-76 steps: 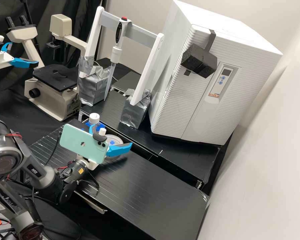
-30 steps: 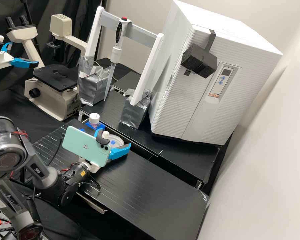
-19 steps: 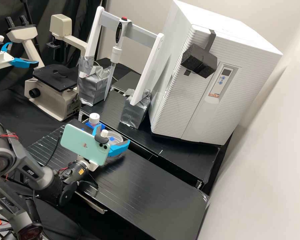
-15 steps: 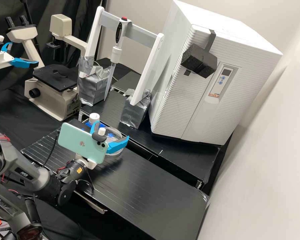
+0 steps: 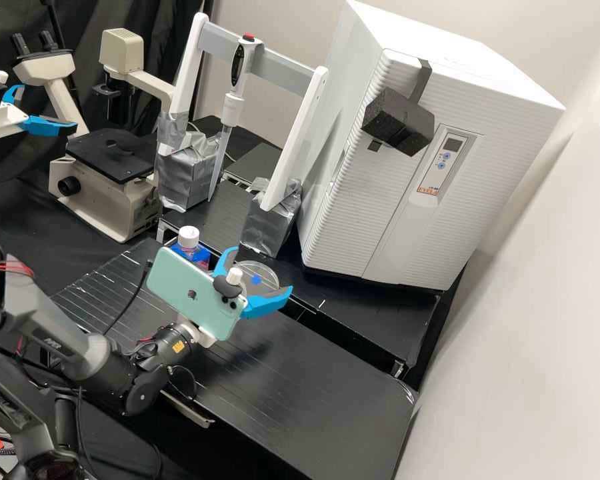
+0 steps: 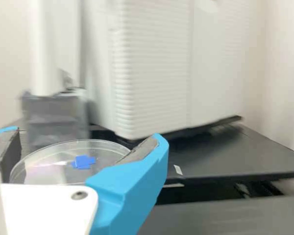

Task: Open the lid

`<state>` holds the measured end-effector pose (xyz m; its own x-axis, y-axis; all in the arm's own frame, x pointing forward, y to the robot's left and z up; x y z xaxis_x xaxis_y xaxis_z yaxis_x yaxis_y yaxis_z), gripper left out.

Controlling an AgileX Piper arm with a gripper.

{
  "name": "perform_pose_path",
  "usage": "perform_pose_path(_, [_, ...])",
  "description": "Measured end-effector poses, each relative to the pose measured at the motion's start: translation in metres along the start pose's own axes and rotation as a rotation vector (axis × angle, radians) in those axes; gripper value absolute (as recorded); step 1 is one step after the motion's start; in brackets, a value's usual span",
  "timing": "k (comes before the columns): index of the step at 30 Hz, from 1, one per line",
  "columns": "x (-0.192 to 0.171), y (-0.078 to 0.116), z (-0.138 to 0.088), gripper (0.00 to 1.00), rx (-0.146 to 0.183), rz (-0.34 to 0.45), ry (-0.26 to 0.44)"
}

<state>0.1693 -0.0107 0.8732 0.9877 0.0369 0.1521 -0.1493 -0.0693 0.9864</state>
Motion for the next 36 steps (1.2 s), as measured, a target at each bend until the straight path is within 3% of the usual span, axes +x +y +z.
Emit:
perform_pose_path(14, [0.009, 0.014, 0.035, 0.0, 0.053, 0.051, -0.143])
perform_pose_path(27, [0.005, 0.015, 0.043, 0.0, 0.003, 0.076, -0.193])
perform_pose_path(32, [0.002, 0.011, 0.044, 0.0, 0.012, 0.067, -0.202])
perform_pose_path(36, [0.0, 0.008, 0.044, 0.0, -0.003, 0.054, -0.206])
